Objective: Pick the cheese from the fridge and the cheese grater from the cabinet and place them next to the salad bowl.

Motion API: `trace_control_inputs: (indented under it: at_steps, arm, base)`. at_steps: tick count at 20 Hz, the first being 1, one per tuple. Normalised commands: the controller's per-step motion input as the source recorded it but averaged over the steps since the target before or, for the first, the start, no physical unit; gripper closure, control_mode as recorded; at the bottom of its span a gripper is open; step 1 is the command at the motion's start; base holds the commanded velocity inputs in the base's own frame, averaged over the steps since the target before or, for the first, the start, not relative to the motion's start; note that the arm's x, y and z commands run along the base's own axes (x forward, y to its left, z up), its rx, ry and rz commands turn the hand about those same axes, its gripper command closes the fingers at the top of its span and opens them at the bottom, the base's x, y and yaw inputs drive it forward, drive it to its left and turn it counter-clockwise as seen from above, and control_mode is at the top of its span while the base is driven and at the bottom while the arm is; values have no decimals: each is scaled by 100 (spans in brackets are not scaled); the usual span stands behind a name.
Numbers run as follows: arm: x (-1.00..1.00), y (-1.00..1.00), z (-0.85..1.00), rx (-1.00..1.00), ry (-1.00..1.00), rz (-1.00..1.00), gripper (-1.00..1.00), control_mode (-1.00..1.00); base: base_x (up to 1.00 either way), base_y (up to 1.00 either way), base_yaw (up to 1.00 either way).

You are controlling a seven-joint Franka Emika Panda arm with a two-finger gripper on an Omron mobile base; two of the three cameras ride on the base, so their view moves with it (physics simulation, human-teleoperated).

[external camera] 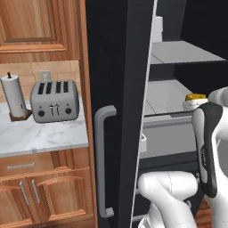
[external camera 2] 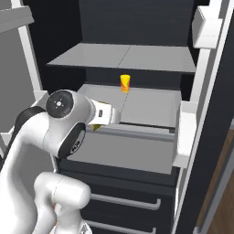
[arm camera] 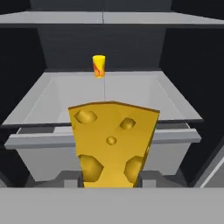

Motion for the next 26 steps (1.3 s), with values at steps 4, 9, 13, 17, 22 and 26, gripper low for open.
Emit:
trace_control_inputs:
  at_steps: [4, 9, 13, 17, 22, 26]
  arm:
    - [-56, 24, 51, 0, 16, 0, 100, -100]
    - [-34, 56, 9, 0, 4, 0, 100, -100]
    - [-30, 48, -7, 0, -34, 0, 100, -100]
    - [-31, 13, 0, 0, -21, 0, 100, -100]
    - [-28, 0, 0, 0, -5, 0, 100, -100]
    - [-17, 2, 4, 0, 0, 0, 100, -100]
  base:
    - [0, 0, 0]
    - [0, 0, 0]
    - [0, 0, 0]
    - [0, 0, 0]
    - [0, 0, 0]
    - [0, 0, 0]
